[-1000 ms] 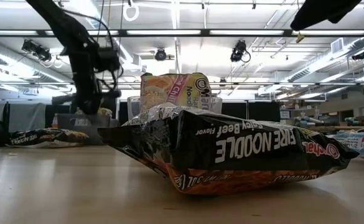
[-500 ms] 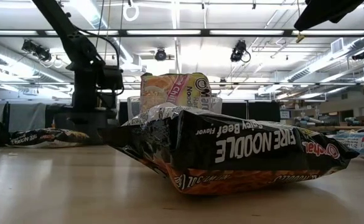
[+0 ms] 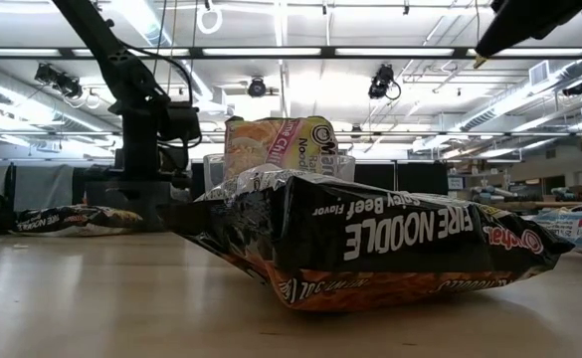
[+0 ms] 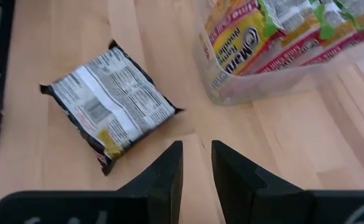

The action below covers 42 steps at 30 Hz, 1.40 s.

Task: Sort Maruchan noodles
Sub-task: Put the blue noodle pack into the black bin

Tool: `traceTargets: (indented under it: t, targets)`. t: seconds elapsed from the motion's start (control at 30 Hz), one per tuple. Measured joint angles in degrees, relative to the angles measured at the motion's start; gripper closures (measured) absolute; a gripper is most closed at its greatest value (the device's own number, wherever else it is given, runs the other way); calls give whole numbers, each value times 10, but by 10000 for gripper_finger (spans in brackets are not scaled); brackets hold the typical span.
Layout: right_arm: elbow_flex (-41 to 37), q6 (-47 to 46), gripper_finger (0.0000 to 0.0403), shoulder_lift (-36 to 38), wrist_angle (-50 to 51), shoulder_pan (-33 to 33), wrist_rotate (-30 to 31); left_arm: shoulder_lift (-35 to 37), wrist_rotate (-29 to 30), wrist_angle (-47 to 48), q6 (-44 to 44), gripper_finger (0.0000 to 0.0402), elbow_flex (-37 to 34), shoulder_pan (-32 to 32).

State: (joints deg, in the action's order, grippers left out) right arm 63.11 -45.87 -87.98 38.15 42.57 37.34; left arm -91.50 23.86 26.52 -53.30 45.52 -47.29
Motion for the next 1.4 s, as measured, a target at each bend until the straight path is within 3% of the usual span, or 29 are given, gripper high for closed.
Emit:
traceTargets:
  t: [0.27, 0.43, 0.57, 0.63, 0.83, 0.93, 1.2, 1.4]
  targets:
    - [0, -39, 307, 0, 78, 0, 19, 3, -2, 3, 0, 309, 0, 3]
    - [0, -81, 284, 13, 207, -15, 51, 32, -1, 6, 0, 265, 0, 8]
    - [-14, -118, 256, 33, 308, -49, 48, 72, 3, 5, 2, 246, 0, 15]
    - [-39, -124, 244, 50, 325, -76, 18, 94, 4, 6, 16, 243, 0, 24]
    - [-130, -47, 223, 102, 299, -154, -98, 172, 8, 4, 49, 241, 0, 66]
    - [-165, -6, 222, 119, 274, -230, -152, 210, 32, 1, 76, 241, 0, 97]
    - [-179, 71, 222, 83, 204, -418, -196, 284, 49, -2, 146, 241, 0, 210]
    - [-179, 34, 228, 34, 196, -452, -220, 365, 48, 2, 182, 241, 0, 287]
